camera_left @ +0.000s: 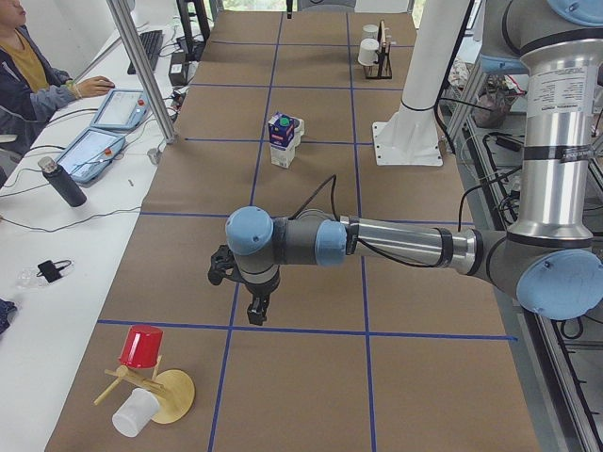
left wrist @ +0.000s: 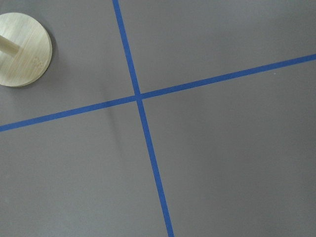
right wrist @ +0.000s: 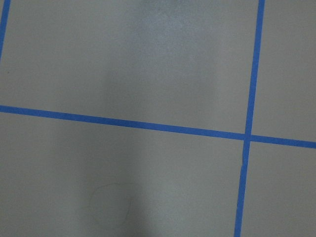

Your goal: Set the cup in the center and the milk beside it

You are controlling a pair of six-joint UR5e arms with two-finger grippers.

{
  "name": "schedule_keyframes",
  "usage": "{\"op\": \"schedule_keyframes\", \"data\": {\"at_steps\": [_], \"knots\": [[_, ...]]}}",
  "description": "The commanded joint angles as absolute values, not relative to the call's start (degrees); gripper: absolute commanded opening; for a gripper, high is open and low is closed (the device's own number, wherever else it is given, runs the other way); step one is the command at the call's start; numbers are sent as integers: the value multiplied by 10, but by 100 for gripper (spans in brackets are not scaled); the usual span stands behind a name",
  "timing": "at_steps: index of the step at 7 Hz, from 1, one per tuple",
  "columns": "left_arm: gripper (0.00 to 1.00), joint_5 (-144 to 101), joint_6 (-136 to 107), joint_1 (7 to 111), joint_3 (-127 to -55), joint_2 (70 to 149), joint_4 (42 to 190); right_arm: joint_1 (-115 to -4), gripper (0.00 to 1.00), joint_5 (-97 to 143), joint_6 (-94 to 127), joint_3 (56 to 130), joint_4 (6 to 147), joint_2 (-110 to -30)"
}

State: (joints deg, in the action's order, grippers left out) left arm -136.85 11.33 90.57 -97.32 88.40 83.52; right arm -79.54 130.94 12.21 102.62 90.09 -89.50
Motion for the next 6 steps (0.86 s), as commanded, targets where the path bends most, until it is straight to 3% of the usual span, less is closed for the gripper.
{"op": "schedule_keyframes", "data": {"at_steps": [1, 5, 6], "knots": [[98, -1368, 113, 905, -929, 893, 844, -796, 100, 1310, 121, 1022, 901, -910], [98, -1368, 92, 905, -934, 903, 859, -798, 100, 1310, 120, 1025, 901, -913], [98, -1368, 20, 905, -980, 898, 856, -798, 100, 1310, 120, 1027, 901, -914]]}}
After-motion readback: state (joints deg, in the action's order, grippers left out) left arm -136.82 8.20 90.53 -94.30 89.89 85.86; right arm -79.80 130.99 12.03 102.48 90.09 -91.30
